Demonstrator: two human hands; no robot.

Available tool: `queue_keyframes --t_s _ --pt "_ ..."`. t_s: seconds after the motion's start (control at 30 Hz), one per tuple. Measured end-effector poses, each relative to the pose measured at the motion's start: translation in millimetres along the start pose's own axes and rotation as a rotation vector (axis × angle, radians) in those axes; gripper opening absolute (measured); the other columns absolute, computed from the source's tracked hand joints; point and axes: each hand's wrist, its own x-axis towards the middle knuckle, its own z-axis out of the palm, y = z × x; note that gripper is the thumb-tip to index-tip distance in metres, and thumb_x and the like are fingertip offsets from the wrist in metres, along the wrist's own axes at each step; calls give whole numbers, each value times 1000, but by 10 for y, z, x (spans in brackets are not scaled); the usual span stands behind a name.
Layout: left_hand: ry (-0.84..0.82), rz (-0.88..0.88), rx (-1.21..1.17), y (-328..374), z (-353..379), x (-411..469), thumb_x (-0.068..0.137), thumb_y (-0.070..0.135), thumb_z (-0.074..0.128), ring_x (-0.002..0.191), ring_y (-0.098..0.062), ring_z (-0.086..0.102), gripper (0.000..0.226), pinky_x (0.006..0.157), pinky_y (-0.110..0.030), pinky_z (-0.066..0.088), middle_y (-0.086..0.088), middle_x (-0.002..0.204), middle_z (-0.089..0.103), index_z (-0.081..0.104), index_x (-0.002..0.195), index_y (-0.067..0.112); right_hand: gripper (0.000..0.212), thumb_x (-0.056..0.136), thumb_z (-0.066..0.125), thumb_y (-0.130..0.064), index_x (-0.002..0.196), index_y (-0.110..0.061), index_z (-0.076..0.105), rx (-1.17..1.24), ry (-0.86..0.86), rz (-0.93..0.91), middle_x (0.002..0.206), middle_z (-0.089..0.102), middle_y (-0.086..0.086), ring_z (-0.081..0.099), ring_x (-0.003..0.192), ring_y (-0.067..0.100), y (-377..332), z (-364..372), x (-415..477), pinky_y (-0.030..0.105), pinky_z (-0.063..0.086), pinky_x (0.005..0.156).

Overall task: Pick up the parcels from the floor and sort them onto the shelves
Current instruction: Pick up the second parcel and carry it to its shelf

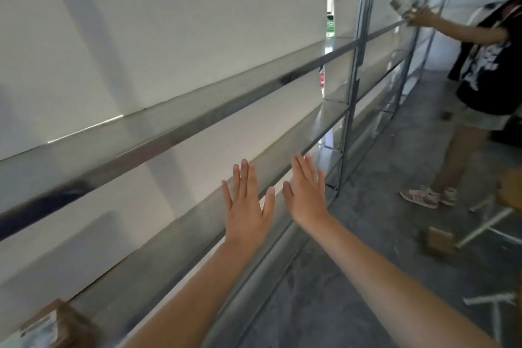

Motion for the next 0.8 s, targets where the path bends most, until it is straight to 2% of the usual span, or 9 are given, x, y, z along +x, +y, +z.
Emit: queue_keyframes --t_s 0.1,0.27,0.37,0.47,0.7,0.8 --pt "-22 91 -55 498 262 173 108 43 24 155 -12 -18 68 123 -36 -22 -2 172 -7 -1 163 13 66 105 38 -21 162 -11 6 -39 61 61 172 -3 0 -12 157 14 405 -406 5 42 -12 125" --pt "-70 212 -117 1241 694 259 108 44 22 158 -16 -13 67 126 -42 -15 -4 172 -8 -4 162 14 66 106 37 -21 163 -14 6 -119 174 137 172 -2 -3 -12 156 11 972 -997 -209 42 -11 126" --pt "-107 298 -142 1631 893 237 104 49 12 157 -15 -16 70 125 -41 -18 -1 171 -11 -5 163 15 64 107 35 -26 163 -14 5 -203 205 201 172 -3 -3 -13 156 11 1245 -1309 -383 43 -9 127" --pt "-127 401 -201 1962 1041 210 104 47 15 156 -13 -19 69 122 -35 -23 0 172 -9 -3 163 15 64 108 34 -28 163 -14 4 -282 238 263 172 -3 -2 -13 156 12 1468 -1563 -525 44 -9 127" --pt "-177 510 -292 2346 1222 168 105 44 19 155 -11 -17 68 127 -40 -15 0 172 -6 1 163 13 64 108 35 -30 163 -13 7 -332 289 443 172 0 -2 -10 157 12 1733 -1832 -717 42 -9 125" --pt "-200 485 -305 2376 1337 230 109 38 24 154 -9 -19 64 125 -38 -19 0 172 -7 -1 163 14 65 107 35 -31 163 -13 8 -359 301 480 172 1 -1 -9 157 13 1826 -1823 -717 42 -9 125"
